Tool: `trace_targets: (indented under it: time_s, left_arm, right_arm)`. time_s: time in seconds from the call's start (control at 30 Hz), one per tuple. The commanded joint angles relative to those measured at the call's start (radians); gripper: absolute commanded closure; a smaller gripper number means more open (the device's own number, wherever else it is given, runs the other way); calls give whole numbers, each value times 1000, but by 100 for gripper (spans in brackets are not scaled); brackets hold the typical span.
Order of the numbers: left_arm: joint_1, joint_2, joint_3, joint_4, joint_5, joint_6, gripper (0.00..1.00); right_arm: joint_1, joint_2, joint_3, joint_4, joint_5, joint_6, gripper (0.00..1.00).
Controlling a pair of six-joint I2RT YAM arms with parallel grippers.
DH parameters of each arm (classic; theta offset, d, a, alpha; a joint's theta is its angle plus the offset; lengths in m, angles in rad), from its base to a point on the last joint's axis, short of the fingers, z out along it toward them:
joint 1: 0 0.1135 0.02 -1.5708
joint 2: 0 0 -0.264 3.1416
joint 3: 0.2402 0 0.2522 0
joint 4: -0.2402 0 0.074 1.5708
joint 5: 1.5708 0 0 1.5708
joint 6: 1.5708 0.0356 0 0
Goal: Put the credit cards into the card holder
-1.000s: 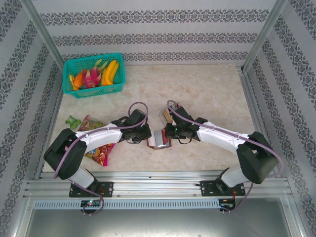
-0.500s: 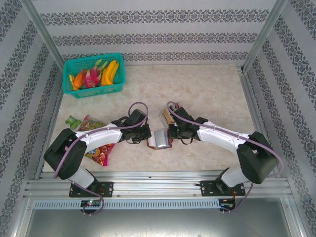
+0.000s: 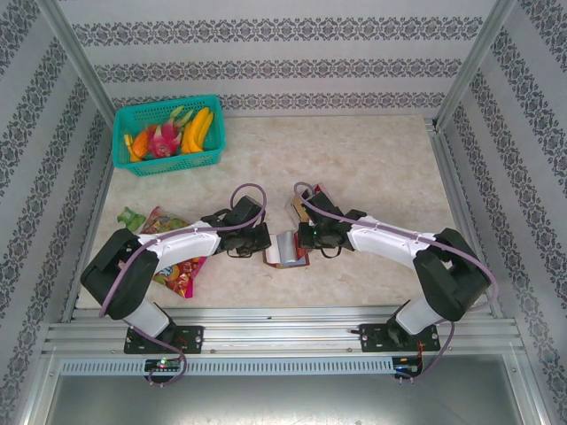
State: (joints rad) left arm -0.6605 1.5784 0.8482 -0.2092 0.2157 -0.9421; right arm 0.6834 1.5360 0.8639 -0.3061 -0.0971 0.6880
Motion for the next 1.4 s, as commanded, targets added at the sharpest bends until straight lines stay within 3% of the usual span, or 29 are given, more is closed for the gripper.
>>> trace_targets:
  time_s: [0.0, 0.47, 0.87, 1.23, 1.37]
  left_arm:
    - [7, 24, -11, -31, -12, 29, 94]
    - [7, 31, -12, -30, -16, 37, 95]
    - [7, 75, -28, 12, -2, 34, 95]
    - [7, 88, -35, 62, 7, 25, 95]
    - [7, 85, -34, 66, 8, 25, 94]
  right_arm:
    - [3, -43, 14, -63, 52, -23, 93]
    - [-11, -30, -11, -67, 48, -36, 93]
    - [-5, -30, -23, 79, -116, 25, 93]
    - [20, -51, 30, 75, -162, 31, 92]
    - [29, -30, 46, 31, -113, 30, 92]
